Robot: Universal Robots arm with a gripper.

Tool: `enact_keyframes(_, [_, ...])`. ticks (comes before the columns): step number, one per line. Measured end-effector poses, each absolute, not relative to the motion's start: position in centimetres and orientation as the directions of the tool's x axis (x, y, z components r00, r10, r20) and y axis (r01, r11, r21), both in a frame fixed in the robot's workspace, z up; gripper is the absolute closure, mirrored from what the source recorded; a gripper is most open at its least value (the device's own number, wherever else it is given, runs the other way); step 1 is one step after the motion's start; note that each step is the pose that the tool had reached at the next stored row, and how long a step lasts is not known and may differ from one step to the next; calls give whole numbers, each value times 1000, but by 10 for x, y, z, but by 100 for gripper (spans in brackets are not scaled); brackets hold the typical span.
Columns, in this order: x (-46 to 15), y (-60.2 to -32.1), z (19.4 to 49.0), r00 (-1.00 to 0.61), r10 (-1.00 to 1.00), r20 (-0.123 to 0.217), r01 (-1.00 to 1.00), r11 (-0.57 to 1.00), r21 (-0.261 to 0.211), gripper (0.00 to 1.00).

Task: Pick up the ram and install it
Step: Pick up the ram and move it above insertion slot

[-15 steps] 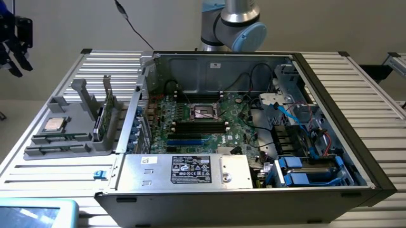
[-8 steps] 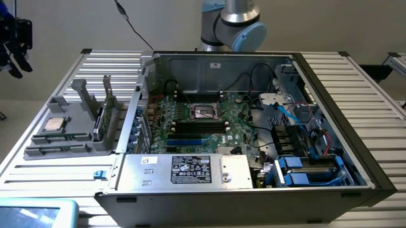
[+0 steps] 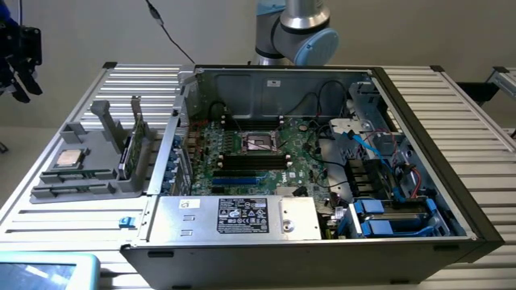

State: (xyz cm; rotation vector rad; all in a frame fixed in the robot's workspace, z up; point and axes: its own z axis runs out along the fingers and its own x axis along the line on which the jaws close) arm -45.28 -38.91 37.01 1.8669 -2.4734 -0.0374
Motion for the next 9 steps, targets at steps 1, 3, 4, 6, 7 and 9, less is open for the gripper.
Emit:
enact_keyframes(1, [-453, -389, 369, -256, -966, 19, -965, 257, 45, 70])
enact_keyframes(3, [-453, -389, 365, -221, -975, 19, -974, 221, 45, 70])
enact_keyframes(4, [-453, -389, 364, -205, -979, 19, -978, 205, 45, 70])
enact_keyframes(6, [-453, -389, 360, -194, -981, 19, -980, 195, 45, 70])
enact_keyframes(7, [-453, -390, 358, -194, -981, 19, -980, 195, 45, 70])
enact_keyframes(9, [-453, -393, 355, -194, -981, 19, -980, 195, 45, 70])
